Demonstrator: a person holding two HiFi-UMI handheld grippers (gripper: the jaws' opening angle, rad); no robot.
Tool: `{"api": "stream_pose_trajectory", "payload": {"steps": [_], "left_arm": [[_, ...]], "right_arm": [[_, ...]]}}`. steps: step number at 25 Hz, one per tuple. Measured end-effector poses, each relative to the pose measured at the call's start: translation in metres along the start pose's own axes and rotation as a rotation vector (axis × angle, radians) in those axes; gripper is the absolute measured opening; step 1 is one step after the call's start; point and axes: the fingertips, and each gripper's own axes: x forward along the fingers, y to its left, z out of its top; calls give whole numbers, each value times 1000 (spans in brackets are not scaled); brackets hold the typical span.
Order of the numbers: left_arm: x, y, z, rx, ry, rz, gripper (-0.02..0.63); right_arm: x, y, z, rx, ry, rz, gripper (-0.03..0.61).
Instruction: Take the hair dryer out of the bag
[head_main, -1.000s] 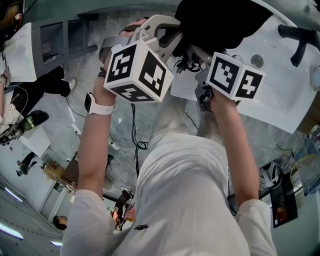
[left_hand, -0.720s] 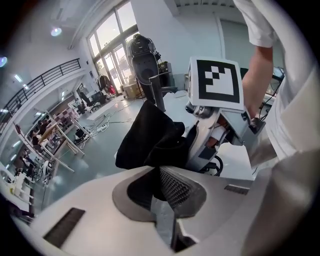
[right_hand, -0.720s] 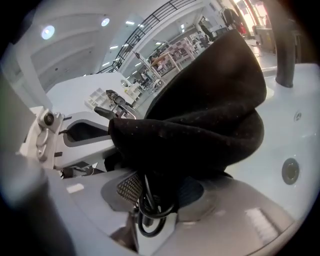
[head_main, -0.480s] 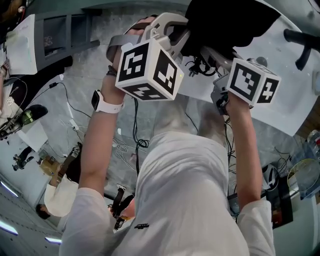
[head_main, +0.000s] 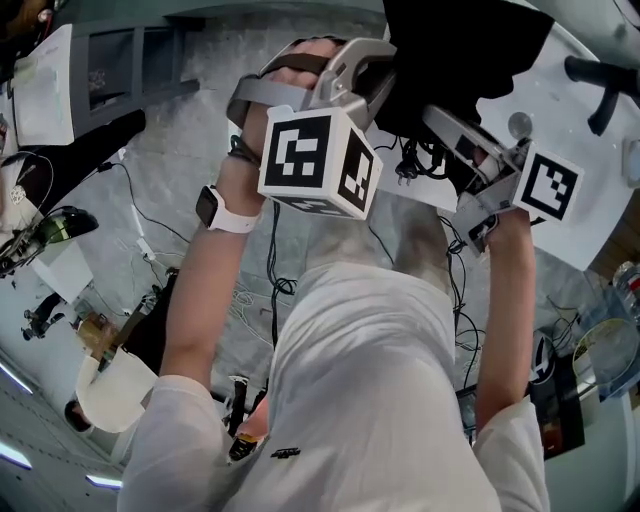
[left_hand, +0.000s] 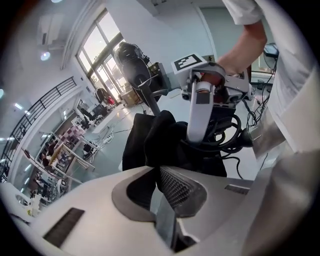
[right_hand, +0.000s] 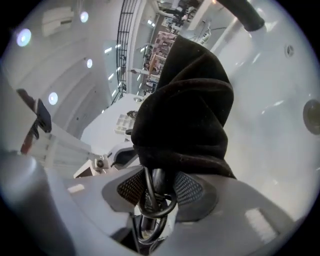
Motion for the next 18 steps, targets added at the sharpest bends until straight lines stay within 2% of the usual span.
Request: {"api": "stream_pose_trajectory", "payload": {"steps": [2,8,13,15,18], "left_arm": [[-4,0,2,16,1,4,29],[-12,-7,-3,68,31,3,32],[-18,-2,8,58,29,37,34],[-17,4,11,16,24,54,34],[-14,12,10,-65,18,73,34]], "right_arm": [[-2,5,2,36,-19,51,173],[-8,5,-2,41,-9,118,175],[-24,13,1,137,-15,279,175],[-24,14,1,131,-8,281,173],[-19,11,-5,61,12,211,173]]}}
